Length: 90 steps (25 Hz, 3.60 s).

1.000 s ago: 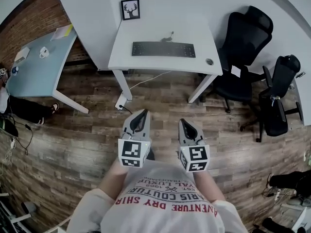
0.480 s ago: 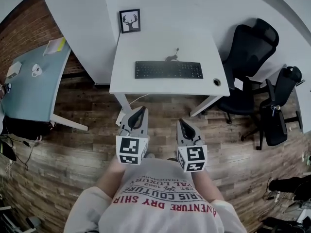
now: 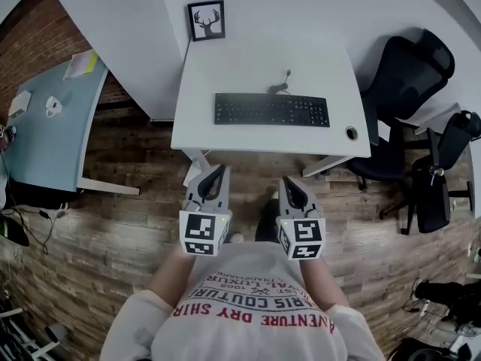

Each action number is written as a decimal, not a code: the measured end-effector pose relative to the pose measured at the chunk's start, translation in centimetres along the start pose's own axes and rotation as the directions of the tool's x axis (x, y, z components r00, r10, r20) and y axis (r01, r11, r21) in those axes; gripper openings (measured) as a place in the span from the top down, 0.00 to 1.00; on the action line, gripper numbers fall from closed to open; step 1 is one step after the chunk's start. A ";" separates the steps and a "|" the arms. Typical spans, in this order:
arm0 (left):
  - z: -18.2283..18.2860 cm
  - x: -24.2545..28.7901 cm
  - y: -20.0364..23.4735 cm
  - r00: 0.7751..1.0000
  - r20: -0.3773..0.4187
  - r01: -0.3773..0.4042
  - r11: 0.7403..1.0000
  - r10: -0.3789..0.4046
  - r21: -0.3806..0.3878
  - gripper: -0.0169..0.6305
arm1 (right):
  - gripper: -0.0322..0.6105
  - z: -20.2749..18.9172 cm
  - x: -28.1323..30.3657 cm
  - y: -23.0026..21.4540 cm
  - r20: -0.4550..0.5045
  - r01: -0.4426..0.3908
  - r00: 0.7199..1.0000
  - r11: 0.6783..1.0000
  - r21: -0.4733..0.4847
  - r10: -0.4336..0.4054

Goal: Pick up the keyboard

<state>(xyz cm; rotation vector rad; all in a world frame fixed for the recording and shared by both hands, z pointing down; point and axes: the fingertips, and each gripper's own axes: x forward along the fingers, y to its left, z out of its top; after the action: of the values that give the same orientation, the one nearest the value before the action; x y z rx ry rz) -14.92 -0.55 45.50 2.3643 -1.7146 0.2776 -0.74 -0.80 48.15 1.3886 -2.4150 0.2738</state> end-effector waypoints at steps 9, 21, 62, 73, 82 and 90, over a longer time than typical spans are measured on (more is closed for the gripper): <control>1.8 8.6 0.3 0.997 -0.023 -0.076 0.997 0.076 -0.028 0.93 | 0.91 2.5 6.0 -8.0 0.005 -0.042 0.999 0.999 -0.001 0.042; 5.1 21.8 -0.8 0.977 -0.073 -0.205 0.976 0.199 -0.079 0.93 | 0.91 7.5 14.7 -21.8 0.015 -0.150 0.988 0.988 -0.040 0.151; -14.7 28.6 15.5 0.730 -0.678 -0.189 0.927 -0.089 -0.325 0.50 | 0.55 -11.3 26.3 -31.8 -0.563 -0.035 0.793 0.940 0.338 0.232; -15.1 29.1 14.9 0.674 -0.716 -0.104 0.936 -0.183 -0.337 0.50 | 0.55 -11.3 26.8 -31.3 -0.577 -0.081 0.761 0.925 0.370 0.297; -15.2 29.0 15.2 0.632 -0.742 -0.052 0.943 -0.223 -0.328 0.51 | 0.55 -11.1 27.0 -31.2 -0.550 -0.087 0.783 0.928 0.363 0.289; -14.8 29.0 14.9 0.663 -0.727 -0.114 0.936 -0.178 -0.333 0.52 | 0.56 -10.6 26.3 -31.5 -0.567 -0.039 0.787 0.937 0.347 0.243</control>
<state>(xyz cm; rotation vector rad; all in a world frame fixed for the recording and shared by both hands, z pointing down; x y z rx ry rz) -20.71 -27.41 68.43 1.6384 -1.1723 0.7526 16.33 -34.13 67.94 1.0082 -1.9742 1.0244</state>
